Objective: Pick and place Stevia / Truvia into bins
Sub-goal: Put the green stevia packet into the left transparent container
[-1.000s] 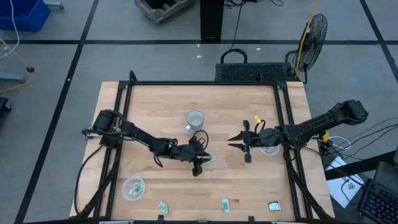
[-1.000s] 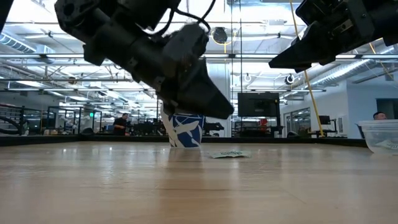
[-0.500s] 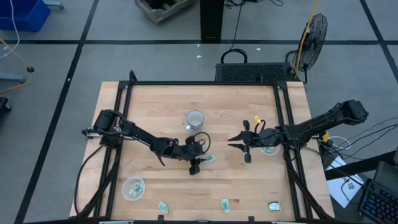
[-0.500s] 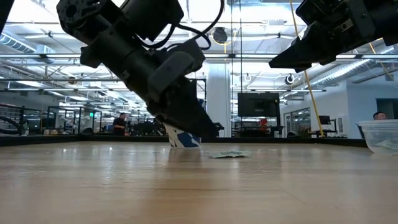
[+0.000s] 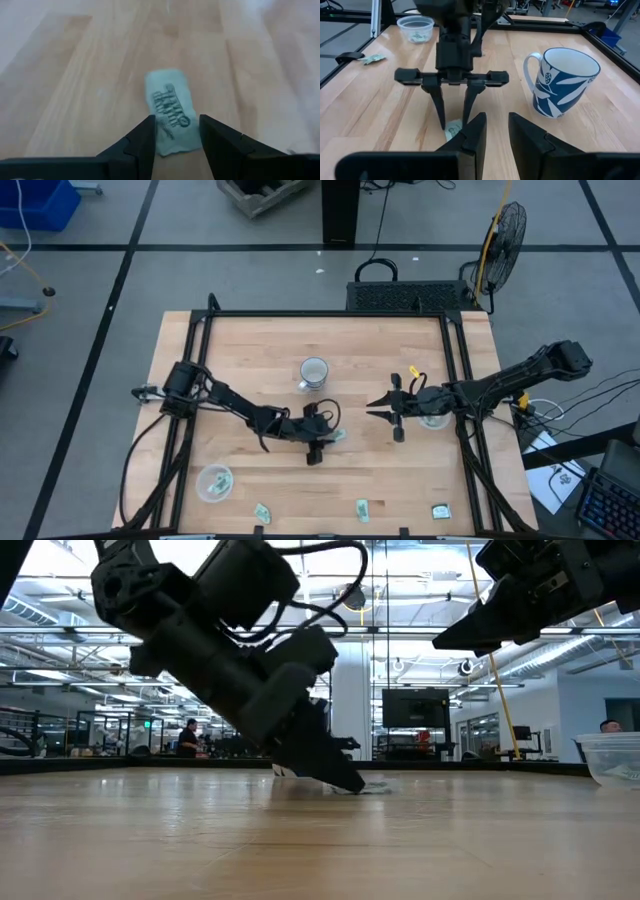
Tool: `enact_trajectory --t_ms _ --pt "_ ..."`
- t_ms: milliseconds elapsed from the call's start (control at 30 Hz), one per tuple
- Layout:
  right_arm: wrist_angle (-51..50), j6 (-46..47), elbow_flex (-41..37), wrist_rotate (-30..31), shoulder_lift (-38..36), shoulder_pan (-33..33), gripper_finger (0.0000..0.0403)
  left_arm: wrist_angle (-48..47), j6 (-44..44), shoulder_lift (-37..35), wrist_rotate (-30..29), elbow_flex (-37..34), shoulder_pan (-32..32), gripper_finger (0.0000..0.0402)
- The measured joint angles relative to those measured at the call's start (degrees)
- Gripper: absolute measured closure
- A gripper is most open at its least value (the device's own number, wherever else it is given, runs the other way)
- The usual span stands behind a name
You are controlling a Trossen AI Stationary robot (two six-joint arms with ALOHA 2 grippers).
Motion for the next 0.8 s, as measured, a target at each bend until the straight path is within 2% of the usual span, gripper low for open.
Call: enact_trajectory --t_ms 100,467,800 --pt "-0.08 0.06 0.00 0.00 -0.02 0.00 0.0330 -2.07 -0.61 -0.17 -2.32 0.08 0.03 0.0243" --pt "-0.37 -0.01 0.00 0.00 0.00 0.00 0.0330 -4.33 -2.28 -0.23 -1.54 0.12 -0.16 0.0247" --pt "-0.61 0.00 0.00 -0.01 -0.02 0.00 0.0330 -7.47 -6.36 -0.38 -1.76 0.18 -1.47 0.0354"
